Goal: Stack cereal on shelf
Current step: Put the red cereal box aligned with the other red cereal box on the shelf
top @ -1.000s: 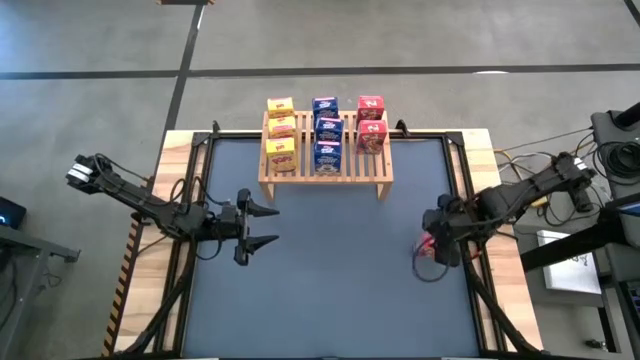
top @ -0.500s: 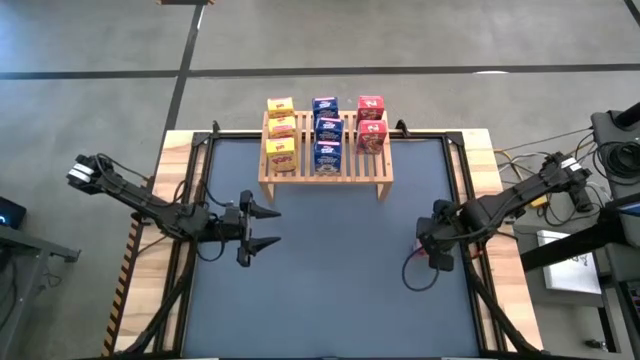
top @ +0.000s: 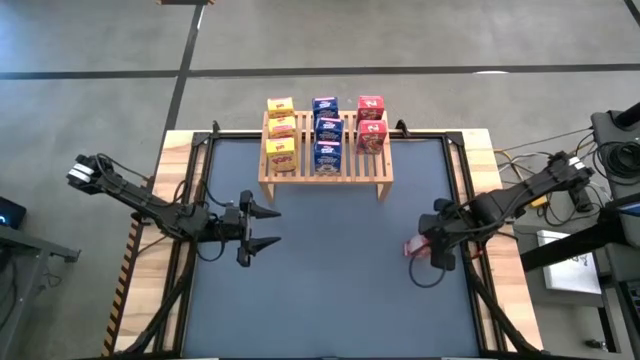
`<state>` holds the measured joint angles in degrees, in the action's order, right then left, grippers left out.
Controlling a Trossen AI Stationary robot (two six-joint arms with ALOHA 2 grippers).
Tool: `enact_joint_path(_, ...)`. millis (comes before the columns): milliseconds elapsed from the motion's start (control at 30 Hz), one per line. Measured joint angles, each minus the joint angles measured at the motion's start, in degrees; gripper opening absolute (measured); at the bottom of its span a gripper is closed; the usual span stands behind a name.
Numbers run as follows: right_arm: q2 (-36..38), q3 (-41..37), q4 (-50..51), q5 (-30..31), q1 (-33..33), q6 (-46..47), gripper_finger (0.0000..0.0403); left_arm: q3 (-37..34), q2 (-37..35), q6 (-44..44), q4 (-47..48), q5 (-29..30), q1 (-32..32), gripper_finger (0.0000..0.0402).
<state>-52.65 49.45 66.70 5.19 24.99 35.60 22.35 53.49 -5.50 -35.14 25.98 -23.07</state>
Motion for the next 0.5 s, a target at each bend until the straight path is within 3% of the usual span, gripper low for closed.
enact_joint_path(233, 1.4, 0.3, -5.2, 2.6, 0.0, -3.1, 0.0148, 0.0, 0.0, 0.0, -0.1, 0.0, 0.0, 0.0283)
enact_joint_path(500, 1.1, 8.0, -6.1, 10.4, 0.0, -8.5, 0.015, 0.0, 0.0, 0.0, -0.1, 0.0, 0.0, 0.0283)
